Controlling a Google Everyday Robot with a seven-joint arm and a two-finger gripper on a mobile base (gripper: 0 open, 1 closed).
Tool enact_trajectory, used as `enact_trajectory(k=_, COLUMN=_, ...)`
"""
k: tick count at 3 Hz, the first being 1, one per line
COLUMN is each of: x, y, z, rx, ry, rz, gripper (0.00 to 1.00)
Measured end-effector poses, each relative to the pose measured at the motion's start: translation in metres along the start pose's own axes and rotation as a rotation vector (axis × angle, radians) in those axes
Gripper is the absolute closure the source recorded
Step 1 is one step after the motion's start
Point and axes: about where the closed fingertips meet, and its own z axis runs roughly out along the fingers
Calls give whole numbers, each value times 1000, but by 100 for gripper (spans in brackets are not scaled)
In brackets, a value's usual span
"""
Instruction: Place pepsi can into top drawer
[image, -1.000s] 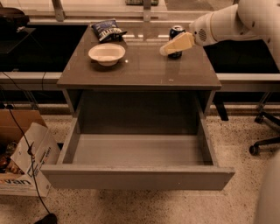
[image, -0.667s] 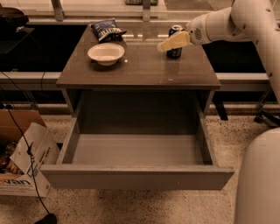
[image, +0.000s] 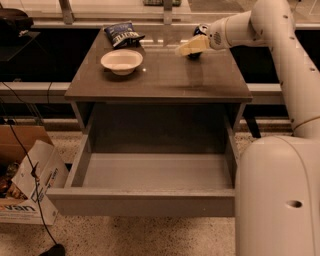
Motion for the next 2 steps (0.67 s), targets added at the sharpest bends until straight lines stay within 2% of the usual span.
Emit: enact_trajectory(k=2, x=7, y=-26, z=11, rx=43, ry=-6, rz=39, gripper=0)
